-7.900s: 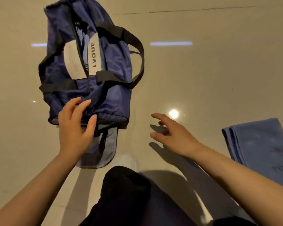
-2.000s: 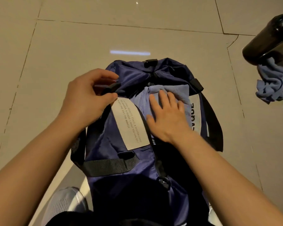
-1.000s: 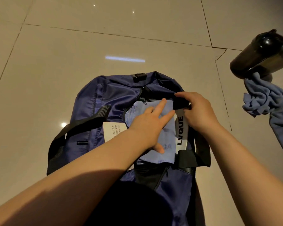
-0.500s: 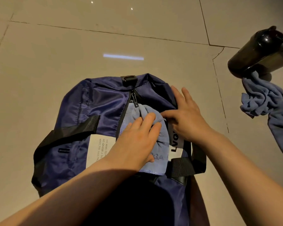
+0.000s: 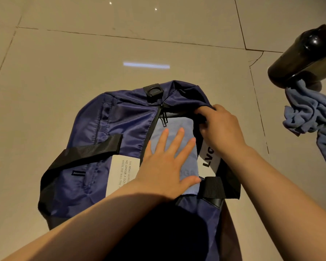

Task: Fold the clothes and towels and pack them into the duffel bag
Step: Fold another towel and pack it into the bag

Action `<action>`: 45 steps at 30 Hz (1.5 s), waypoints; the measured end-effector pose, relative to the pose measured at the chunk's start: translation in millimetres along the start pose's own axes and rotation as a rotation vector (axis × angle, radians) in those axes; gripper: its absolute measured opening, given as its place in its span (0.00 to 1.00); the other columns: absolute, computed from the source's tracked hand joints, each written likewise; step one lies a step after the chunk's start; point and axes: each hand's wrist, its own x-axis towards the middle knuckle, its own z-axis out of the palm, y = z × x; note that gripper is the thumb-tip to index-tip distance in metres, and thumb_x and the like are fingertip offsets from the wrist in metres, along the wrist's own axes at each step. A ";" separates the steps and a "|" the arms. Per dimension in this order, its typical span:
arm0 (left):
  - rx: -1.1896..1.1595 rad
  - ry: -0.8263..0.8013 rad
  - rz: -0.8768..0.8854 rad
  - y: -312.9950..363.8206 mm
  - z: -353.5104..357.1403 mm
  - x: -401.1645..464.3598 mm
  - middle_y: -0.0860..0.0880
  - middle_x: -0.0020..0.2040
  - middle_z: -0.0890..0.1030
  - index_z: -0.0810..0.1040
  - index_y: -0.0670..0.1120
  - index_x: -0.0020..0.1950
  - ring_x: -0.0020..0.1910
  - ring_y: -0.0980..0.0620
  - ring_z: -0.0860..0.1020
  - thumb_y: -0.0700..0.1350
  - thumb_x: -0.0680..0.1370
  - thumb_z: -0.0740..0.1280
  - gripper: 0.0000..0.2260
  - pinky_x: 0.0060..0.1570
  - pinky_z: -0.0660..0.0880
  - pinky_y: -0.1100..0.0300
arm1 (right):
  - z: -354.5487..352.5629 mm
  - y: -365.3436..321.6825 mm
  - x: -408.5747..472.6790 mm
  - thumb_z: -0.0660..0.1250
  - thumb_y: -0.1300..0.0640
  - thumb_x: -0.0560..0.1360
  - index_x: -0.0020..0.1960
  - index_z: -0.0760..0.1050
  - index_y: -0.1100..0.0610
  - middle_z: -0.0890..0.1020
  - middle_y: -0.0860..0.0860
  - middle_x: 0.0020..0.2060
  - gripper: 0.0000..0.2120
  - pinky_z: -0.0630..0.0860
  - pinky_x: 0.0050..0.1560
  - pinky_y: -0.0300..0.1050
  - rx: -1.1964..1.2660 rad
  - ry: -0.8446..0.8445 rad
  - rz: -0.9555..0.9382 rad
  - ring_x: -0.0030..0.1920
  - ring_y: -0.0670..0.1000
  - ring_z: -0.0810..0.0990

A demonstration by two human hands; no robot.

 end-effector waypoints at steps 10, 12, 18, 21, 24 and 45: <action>-0.074 -0.165 -0.110 7.5 -19.5 42.2 0.56 0.76 0.30 0.29 0.55 0.76 0.76 0.42 0.33 0.68 0.71 0.66 0.52 0.70 0.49 0.34 | -36.3 0.3 4.1 0.68 0.65 0.71 0.59 0.79 0.50 0.81 0.54 0.55 0.19 0.69 0.42 0.39 0.232 -0.025 0.075 0.45 0.51 0.75; -0.035 -0.129 -0.098 9.1 -15.9 44.4 0.55 0.77 0.31 0.30 0.54 0.76 0.76 0.42 0.33 0.67 0.73 0.64 0.49 0.70 0.47 0.33 | -33.2 0.1 3.9 0.68 0.64 0.72 0.60 0.78 0.50 0.80 0.54 0.56 0.19 0.69 0.44 0.39 0.242 -0.058 0.088 0.45 0.50 0.75; 0.057 0.192 -0.031 17.3 2.7 2.9 0.44 0.79 0.50 0.56 0.46 0.78 0.78 0.43 0.49 0.57 0.79 0.54 0.30 0.72 0.48 0.38 | -34.6 5.0 -27.6 0.68 0.55 0.76 0.70 0.67 0.42 0.72 0.43 0.64 0.26 0.69 0.62 0.40 0.570 -0.133 0.029 0.61 0.41 0.69; 0.112 0.238 0.060 18.5 11.6 -21.8 0.41 0.67 0.76 0.80 0.44 0.63 0.66 0.40 0.74 0.55 0.72 0.53 0.28 0.63 0.68 0.39 | -20.1 14.7 -74.6 0.71 0.48 0.72 0.76 0.55 0.38 0.67 0.40 0.65 0.38 0.73 0.61 0.44 0.632 -0.090 0.105 0.65 0.41 0.68; 0.144 0.354 0.205 19.3 -6.3 -41.4 0.43 0.63 0.79 0.83 0.47 0.56 0.63 0.42 0.77 0.53 0.71 0.57 0.21 0.63 0.68 0.45 | -3.0 13.2 -106.3 0.74 0.57 0.69 0.76 0.47 0.36 0.71 0.38 0.63 0.48 0.74 0.54 0.35 0.693 -0.155 0.164 0.62 0.40 0.73; -0.338 0.391 -0.089 -47.5 -6.5 -111.2 0.53 0.72 0.70 0.70 0.51 0.73 0.72 0.55 0.66 0.65 0.74 0.59 0.31 0.71 0.61 0.58 | 13.2 -45.9 -164.9 0.74 0.47 0.69 0.77 0.52 0.46 0.67 0.58 0.69 0.44 0.77 0.53 0.56 0.070 0.062 -0.035 0.64 0.61 0.70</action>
